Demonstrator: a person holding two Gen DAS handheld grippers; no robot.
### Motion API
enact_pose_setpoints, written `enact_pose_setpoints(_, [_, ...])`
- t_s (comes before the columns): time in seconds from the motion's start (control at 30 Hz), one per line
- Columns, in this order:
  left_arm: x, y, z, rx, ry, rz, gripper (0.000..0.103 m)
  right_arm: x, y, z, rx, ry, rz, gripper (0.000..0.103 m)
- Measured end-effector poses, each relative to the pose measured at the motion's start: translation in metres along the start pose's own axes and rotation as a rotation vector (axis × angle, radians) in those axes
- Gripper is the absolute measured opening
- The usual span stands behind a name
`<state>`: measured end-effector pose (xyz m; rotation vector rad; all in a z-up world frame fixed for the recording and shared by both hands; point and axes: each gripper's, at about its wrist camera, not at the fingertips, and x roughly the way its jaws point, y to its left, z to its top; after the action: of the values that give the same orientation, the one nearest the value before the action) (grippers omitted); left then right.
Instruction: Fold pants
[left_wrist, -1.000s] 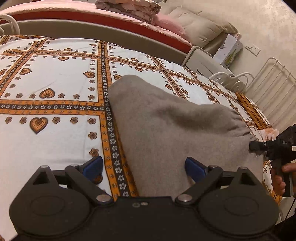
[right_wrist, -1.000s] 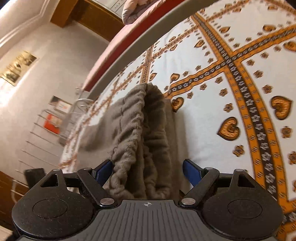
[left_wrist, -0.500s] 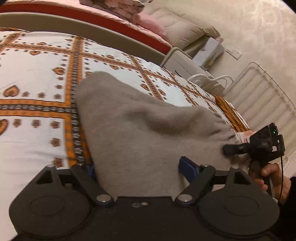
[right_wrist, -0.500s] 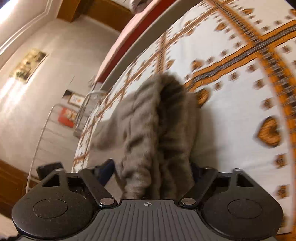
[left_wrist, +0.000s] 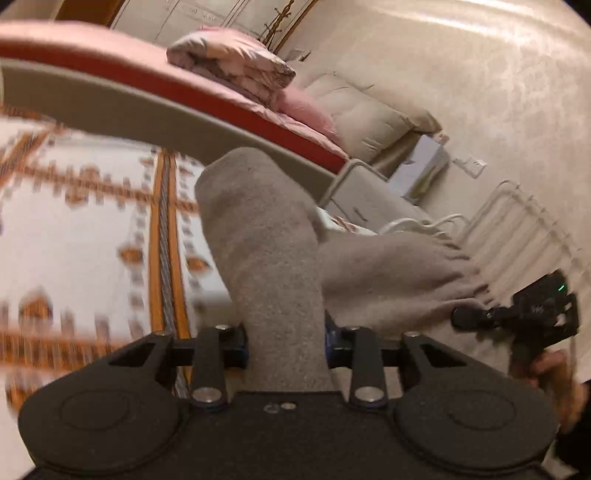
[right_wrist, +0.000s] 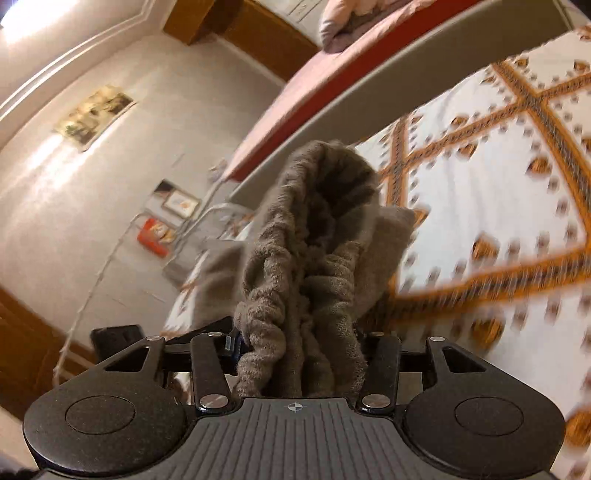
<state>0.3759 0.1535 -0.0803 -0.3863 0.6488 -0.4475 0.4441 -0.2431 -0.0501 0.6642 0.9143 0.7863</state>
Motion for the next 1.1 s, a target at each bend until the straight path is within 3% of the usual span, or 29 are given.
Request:
enact_pose_setpoints(0.03, [0.010, -0.001, 0.000, 0.036, 0.008, 0.070, 0.059, 0.008, -0.009, 0.007, -0.004, -0.009, -0.051, 0.054])
enact_pose_setpoints(0.07, [0.022, -0.003, -0.005, 0.087, 0.019, 0.190, 0.094, 0.018, -0.021, 0.010, -0.026, -0.014, -0.138, 0.075])
enact_pose_setpoints(0.1, [0.034, -0.005, -0.015, 0.153, 0.040, 0.311, 0.097, 0.031, -0.036, 0.010, -0.019, 0.017, -0.281, 0.088])
enact_pose_setpoints(0.13, [0.036, -0.006, -0.022, 0.178, 0.021, 0.301, 0.097, 0.038, -0.046, 0.007, -0.018, 0.040, -0.304, 0.087])
enact_pose_setpoints(0.2, [0.033, -0.009, -0.017, 0.178, 0.022, 0.300, 0.098, 0.030, -0.042, 0.004, -0.045, -0.025, -0.247, 0.089])
enact_pose_setpoints(0.37, [0.011, -0.024, -0.005, 0.199, -0.003, 0.320, 0.097, -0.003, -0.013, -0.007, -0.113, -0.185, -0.245, 0.090])
enact_pose_setpoints(0.43, [0.016, -0.028, -0.011, 0.235, 0.016, 0.345, 0.097, 0.005, -0.008, -0.013, -0.139, -0.159, -0.283, 0.090])
enact_pose_setpoints(0.47, [0.027, -0.027, -0.017, 0.237, 0.070, 0.371, 0.097, 0.018, -0.009, -0.017, -0.158, -0.103, -0.354, 0.090])
enact_pose_setpoints(0.5, [0.031, -0.021, -0.023, 0.199, 0.086, 0.358, 0.097, 0.035, -0.016, -0.022, -0.161, -0.013, -0.452, 0.098])
enact_pose_setpoints(0.53, [0.026, -0.016, -0.025, 0.154, 0.054, 0.347, 0.097, 0.039, -0.021, -0.027, -0.163, 0.000, -0.454, 0.101])
enact_pose_setpoints(0.6, [0.016, -0.022, -0.021, 0.145, 0.056, 0.359, 0.097, 0.025, -0.008, -0.031, -0.160, -0.057, -0.452, 0.102])
enact_pose_setpoints(0.73, [-0.021, -0.052, -0.019, 0.178, 0.014, 0.368, 0.097, -0.027, 0.030, -0.048, -0.207, -0.186, -0.418, 0.103])
enact_pose_setpoints(0.87, [-0.070, -0.087, -0.040, 0.180, -0.045, 0.351, 0.097, -0.079, 0.056, -0.095, -0.258, -0.285, -0.408, 0.103])
enact_pose_setpoints(1.0, [-0.118, -0.125, -0.066, 0.207, -0.102, 0.339, 0.097, -0.099, 0.084, -0.132, -0.294, -0.268, -0.472, 0.103])
enact_pose_setpoints(1.1, [-0.153, -0.146, -0.086, 0.247, -0.150, 0.341, 0.097, -0.123, 0.117, -0.171, -0.372, -0.358, -0.485, 0.103])
